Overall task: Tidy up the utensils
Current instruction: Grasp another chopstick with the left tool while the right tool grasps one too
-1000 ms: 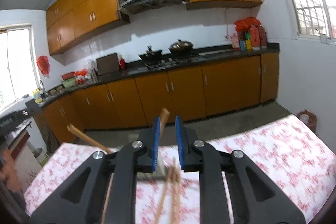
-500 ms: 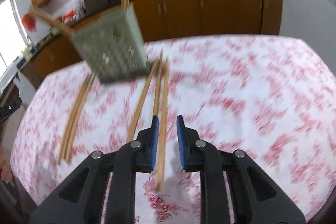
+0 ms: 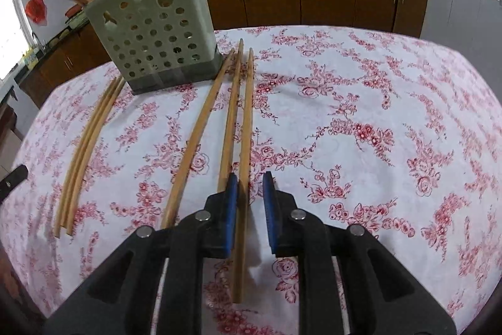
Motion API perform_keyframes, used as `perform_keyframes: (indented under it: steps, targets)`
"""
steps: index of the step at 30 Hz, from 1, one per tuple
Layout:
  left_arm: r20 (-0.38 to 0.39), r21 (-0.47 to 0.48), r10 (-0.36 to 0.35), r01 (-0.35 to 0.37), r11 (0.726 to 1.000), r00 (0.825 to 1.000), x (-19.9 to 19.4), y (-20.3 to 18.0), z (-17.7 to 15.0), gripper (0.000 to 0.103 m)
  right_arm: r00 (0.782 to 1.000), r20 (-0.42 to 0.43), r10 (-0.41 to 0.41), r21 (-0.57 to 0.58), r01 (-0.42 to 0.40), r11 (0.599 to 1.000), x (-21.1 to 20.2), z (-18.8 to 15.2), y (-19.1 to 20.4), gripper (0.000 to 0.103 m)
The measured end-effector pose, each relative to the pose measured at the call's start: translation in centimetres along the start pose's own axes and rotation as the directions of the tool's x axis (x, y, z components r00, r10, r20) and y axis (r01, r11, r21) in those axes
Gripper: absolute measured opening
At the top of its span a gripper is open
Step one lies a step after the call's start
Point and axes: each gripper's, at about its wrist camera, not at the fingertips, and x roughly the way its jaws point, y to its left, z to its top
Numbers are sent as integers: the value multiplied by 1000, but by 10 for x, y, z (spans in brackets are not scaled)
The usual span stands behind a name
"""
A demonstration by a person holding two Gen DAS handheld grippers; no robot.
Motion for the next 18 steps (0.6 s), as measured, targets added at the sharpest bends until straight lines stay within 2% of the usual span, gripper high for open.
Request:
perform_keyframes:
  steps: [3, 7, 9, 18]
  targets:
    - [-18, -2, -25, 25, 1000, 1000, 6, -4, 0, 23, 1000, 6, -22, 20, 22, 1000, 0, 2, -8, 8]
    - [-41, 5, -51, 52, 999, 998, 15, -10, 1, 23, 995, 13, -100, 145, 98, 985, 0, 6, -41, 8]
    - [-58, 13, -63, 64, 998, 996, 21, -15, 2, 23, 993, 11, -113, 180, 110, 978, 0, 5, -52, 8]
    - [-120, 46, -68, 74, 996, 990, 47, -33, 2, 23, 990, 21, -139, 142, 135, 981, 3, 1, -53, 8]
